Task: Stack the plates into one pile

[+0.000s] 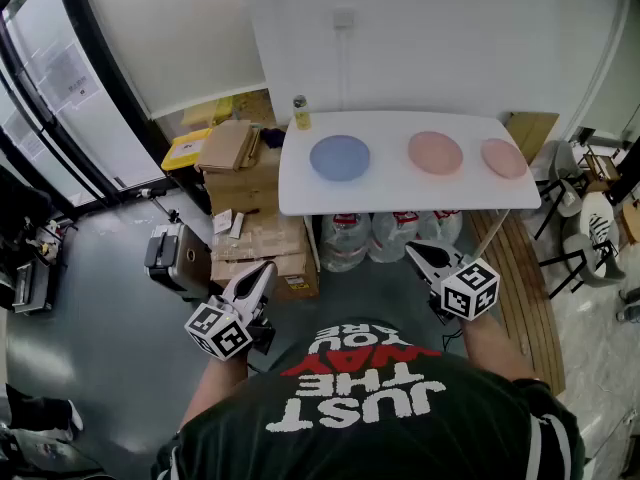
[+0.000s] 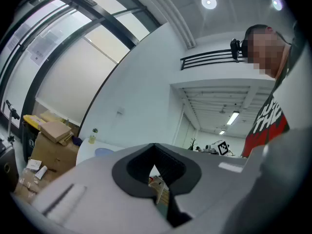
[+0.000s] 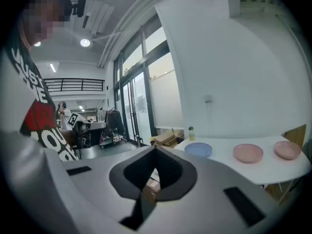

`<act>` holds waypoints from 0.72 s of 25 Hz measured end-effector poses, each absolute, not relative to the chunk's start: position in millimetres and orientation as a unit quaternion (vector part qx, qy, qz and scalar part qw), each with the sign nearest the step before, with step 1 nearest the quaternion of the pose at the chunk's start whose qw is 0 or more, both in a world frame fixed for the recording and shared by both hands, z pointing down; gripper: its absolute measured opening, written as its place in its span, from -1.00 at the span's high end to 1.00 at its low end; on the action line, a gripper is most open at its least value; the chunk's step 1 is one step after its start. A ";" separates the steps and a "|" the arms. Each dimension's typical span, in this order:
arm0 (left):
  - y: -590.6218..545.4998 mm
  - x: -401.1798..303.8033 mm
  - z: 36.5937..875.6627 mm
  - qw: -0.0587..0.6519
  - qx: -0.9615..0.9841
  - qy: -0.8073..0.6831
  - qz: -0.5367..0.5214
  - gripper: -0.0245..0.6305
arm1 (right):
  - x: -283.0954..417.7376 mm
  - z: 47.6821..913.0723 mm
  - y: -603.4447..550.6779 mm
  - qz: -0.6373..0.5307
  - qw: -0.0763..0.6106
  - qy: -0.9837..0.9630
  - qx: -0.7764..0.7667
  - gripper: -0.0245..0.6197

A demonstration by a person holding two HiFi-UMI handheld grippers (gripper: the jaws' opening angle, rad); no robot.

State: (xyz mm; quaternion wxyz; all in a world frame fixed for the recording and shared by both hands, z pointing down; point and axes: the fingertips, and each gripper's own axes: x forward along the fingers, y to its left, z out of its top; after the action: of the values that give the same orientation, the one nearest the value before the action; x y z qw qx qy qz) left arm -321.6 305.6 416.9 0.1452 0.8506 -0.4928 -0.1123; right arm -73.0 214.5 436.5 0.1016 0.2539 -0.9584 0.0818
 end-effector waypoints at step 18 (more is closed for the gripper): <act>298.3 -286.3 412.4 0.145 0.851 -0.492 -0.107 0.90 | -37.2 433.6 207.6 0.088 0.087 -0.956 0.268 0.91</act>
State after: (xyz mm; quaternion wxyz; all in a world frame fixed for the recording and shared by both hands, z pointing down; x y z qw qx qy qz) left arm -286.3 298.3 412.4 0.1452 0.8514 -0.4925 -0.1070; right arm -37.2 207.6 433.6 0.0866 0.2677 -0.9556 0.0879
